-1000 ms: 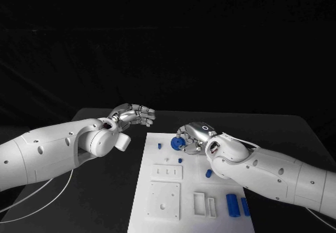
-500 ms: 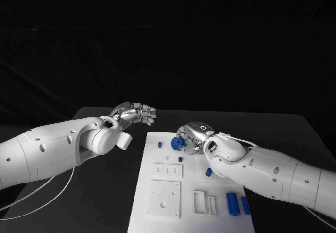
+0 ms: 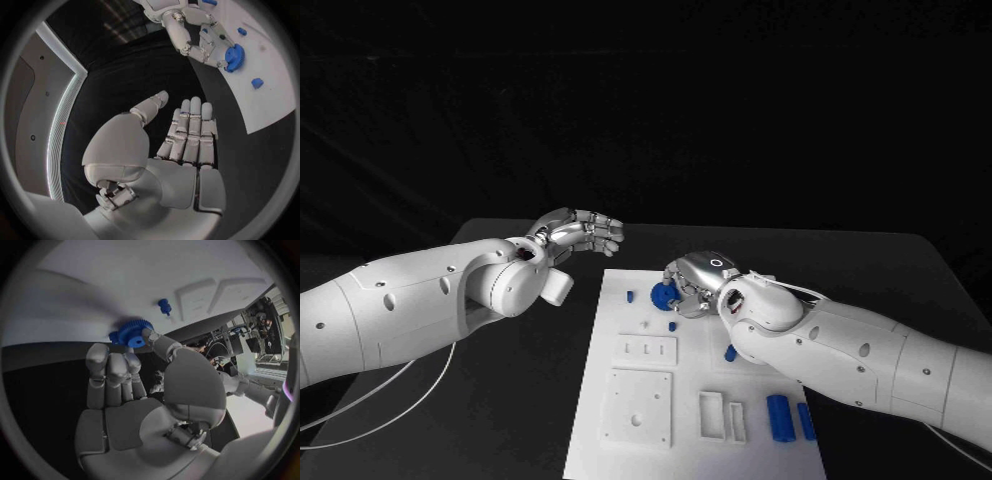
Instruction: Assemble the parts on the task board
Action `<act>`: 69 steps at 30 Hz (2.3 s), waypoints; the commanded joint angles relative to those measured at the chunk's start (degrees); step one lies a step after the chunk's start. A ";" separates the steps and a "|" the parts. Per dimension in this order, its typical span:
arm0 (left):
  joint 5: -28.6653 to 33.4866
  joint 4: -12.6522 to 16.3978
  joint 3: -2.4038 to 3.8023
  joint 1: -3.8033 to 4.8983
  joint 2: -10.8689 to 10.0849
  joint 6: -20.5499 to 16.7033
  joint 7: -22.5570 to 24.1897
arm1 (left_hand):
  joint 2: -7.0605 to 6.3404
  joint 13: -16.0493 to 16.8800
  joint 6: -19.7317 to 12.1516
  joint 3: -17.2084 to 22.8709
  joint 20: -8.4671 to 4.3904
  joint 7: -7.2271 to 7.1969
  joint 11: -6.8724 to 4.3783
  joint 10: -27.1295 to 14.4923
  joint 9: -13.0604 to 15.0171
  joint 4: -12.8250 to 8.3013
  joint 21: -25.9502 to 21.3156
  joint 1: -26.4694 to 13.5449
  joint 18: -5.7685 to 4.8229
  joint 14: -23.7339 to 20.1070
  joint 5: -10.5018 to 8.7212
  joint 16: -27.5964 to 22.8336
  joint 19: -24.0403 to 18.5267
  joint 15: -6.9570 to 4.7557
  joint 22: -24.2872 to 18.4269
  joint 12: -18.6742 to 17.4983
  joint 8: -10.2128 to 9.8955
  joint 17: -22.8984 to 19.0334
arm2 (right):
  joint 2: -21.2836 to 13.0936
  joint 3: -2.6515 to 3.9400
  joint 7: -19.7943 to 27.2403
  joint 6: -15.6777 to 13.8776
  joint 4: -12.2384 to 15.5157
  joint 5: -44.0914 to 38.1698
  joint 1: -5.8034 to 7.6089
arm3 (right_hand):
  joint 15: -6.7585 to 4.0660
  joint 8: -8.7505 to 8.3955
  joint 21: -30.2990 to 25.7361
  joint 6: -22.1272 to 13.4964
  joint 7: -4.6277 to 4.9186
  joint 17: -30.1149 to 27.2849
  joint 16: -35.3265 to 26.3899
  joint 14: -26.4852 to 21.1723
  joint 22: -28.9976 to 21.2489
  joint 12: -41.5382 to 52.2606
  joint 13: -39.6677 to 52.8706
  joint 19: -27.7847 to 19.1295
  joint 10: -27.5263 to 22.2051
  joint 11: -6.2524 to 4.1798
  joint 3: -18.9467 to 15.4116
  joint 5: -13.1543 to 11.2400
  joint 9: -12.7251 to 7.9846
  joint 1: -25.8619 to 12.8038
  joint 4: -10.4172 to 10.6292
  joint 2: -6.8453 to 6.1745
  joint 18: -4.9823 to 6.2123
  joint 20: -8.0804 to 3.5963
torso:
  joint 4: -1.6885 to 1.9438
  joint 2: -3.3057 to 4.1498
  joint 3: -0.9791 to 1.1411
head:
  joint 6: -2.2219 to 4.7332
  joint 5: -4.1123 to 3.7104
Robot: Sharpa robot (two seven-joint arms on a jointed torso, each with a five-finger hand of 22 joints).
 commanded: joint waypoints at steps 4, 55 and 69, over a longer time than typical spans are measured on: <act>-0.11 0.10 0.04 0.05 0.13 0.92 0.31 | -0.03 0.06 -0.49 0.23 -0.18 1.42 -0.07 -0.49 -0.06 0.06 0.39 -0.54 0.95 -0.54 -0.36 0.25 -0.37 -0.02 1.00 -0.21 -0.21 -0.05 | 0.43 -0.16 -0.30 1.15 -0.22 -0.12 -0.13 | 0.80 -1.31 -0.07 -0.63 2.99 0.06 -0.50 -0.09 0.65 -0.85 -0.45 0.10 -1.14 0.73 -0.29 0.13 -0.75 0.06 0.41 -1.12 4.34 0.00 | 0.06 0.00 -0.01 | -0.02 -0.02; -0.11 -0.61 0.04 0.04 0.42 1.36 -0.07 | 0.21 0.10 -0.81 0.02 -0.16 1.54 0.06 -0.71 -0.13 0.79 0.42 -1.59 0.94 -0.58 -0.35 0.33 -0.38 0.00 0.96 -0.42 -0.39 -0.18 | -4.13 -0.21 0.08 2.15 2.50 4.91 -0.13 | 1.29 -1.89 -0.45 -3.86 3.58 0.84 -0.70 0.02 0.60 -0.55 -0.54 0.41 -1.51 1.26 -4.09 0.24 -0.90 -6.32 6.78 -1.03 4.34 -0.76 | 0.00 -0.01 0.07 | -0.17 -0.17; -0.11 -0.52 0.04 0.04 0.25 1.21 0.06 | 0.20 0.10 -0.83 0.04 -0.18 1.54 0.06 -0.73 -0.13 0.79 0.41 -1.60 0.95 -0.59 -0.33 0.34 -0.39 -0.01 0.96 -0.44 -0.40 -0.19 | -9.06 1.74 7.92 -3.42 4.00 20.36 0.25 | 1.69 -2.19 -0.63 -4.33 4.03 0.81 -0.96 -0.04 0.59 -0.60 -0.59 0.23 -1.72 1.70 -3.84 0.26 -1.13 -4.88 5.83 -1.28 4.34 -0.91 | -0.07 -0.09 -0.05 | 0.32 -0.40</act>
